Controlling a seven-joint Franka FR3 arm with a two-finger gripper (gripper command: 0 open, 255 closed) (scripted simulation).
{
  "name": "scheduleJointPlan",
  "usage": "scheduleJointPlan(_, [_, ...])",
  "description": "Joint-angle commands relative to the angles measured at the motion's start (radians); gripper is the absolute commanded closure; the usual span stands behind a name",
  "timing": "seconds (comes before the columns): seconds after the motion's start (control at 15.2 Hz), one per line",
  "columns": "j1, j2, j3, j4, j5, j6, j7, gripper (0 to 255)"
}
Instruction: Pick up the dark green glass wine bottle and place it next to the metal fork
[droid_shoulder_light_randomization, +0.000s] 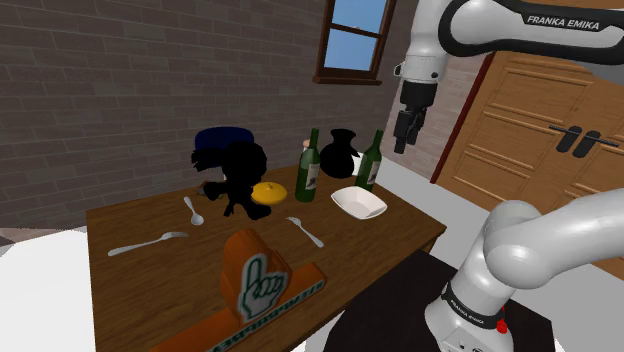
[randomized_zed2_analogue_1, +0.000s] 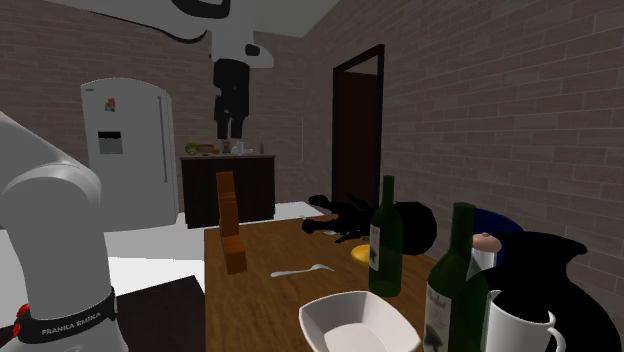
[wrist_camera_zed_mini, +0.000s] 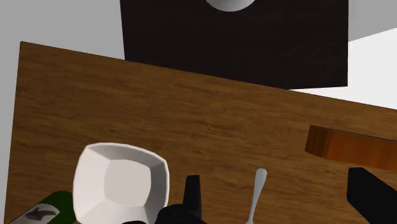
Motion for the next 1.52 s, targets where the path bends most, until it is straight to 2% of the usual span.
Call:
scheduleJointPlan(0.0, [0.0, 0.0, 0.0, 0.0, 0.0, 0.0, 0.0, 0])
scheduleJointPlan(0.73, [-0.022, 0.349, -0.075, 0.143, -0.013, 0.277, -0.046, 0])
scheduleJointPlan(1.45, [-0.044, 0.729, -0.135, 0.44, 0.043, 0.428, -0.11, 0])
